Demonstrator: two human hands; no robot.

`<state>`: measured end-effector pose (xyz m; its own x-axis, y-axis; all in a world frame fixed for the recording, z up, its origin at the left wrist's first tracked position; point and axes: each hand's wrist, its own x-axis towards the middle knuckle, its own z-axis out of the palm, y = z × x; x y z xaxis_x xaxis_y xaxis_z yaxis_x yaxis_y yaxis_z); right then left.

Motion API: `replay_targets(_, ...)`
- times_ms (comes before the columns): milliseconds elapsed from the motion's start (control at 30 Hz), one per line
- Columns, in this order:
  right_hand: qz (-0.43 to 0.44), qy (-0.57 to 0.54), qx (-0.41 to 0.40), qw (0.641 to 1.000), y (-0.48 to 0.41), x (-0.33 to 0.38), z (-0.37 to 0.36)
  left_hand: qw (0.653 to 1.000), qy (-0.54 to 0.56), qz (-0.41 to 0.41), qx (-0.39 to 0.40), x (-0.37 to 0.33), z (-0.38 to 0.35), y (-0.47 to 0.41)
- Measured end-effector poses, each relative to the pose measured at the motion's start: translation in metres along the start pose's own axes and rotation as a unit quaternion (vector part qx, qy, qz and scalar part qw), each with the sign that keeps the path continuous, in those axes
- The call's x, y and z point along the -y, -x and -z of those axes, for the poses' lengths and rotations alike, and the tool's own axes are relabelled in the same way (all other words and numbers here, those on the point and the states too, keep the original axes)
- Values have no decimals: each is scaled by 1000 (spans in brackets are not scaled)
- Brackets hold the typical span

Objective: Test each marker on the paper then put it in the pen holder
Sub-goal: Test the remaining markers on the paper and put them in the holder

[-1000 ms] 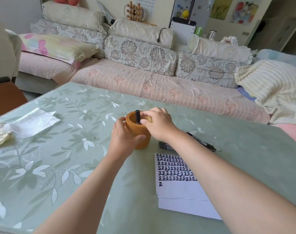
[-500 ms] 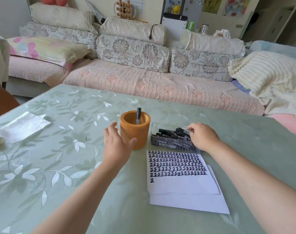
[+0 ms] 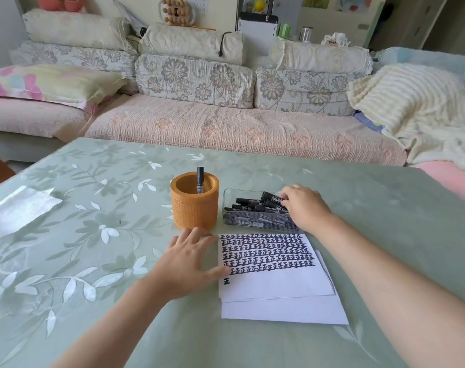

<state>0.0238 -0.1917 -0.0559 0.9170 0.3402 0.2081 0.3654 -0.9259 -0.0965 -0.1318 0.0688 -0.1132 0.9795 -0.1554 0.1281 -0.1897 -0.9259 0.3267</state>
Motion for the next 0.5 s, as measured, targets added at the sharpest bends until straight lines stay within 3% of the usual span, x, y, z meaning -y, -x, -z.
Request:
replay_targets(200, 85, -14, -64, 994, 33, 38, 24, 1000, -9, 1, 2, -5, 2, -2)
replay_targets(333, 93, -78, 3, 993, 62, 63, 32, 995, 44, 5, -93, -11, 5, -4)
replay_targets(433, 84, -108, 58, 989, 81, 74, 29, 979, 91, -31, -180, -22, 12, -3)
replay_targets(500, 87, -132, 82, 984, 93, 77, 28, 974, 95, -58, -198, -31, 19, 1)
